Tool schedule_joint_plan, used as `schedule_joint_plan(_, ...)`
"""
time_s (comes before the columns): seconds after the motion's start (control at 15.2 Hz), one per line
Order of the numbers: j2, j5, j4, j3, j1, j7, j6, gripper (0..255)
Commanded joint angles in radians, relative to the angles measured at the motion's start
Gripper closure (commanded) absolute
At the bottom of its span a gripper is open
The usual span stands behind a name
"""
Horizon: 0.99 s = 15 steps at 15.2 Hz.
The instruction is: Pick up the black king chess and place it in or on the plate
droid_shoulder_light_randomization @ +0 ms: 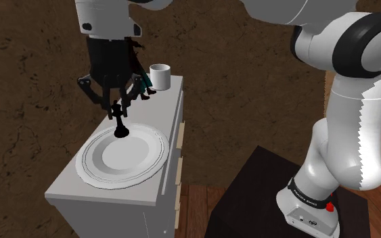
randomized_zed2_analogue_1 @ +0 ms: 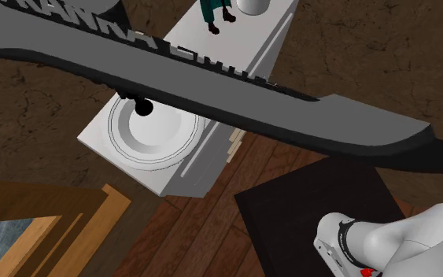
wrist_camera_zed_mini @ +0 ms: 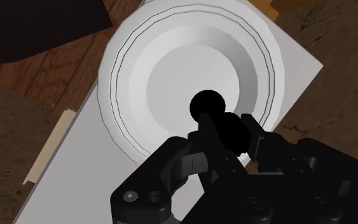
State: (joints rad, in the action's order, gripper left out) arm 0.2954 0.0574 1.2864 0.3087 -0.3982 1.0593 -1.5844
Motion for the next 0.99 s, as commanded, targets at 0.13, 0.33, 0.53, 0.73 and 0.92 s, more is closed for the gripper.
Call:
schedule_joint_plan(0.13, -0.018, 0.006, 0.079, -0.001, 0.005, -0.009, -0.062, 255)
schedule_joint_plan(0.33, -0.026, 0.008, 0.131, -0.002, 0.008, -0.015, -0.106, 255)
schedule_joint_plan(0.53, -0.031, 0.011, 0.178, -0.002, 0.01, -0.02, -0.148, 255)
schedule_joint_plan(0.73, -0.032, 0.011, 0.202, -0.003, 0.011, -0.023, -0.169, 255)
schedule_joint_plan(0.92, -0.032, 0.011, 0.201, -0.003, 0.011, -0.023, -0.169, 255)
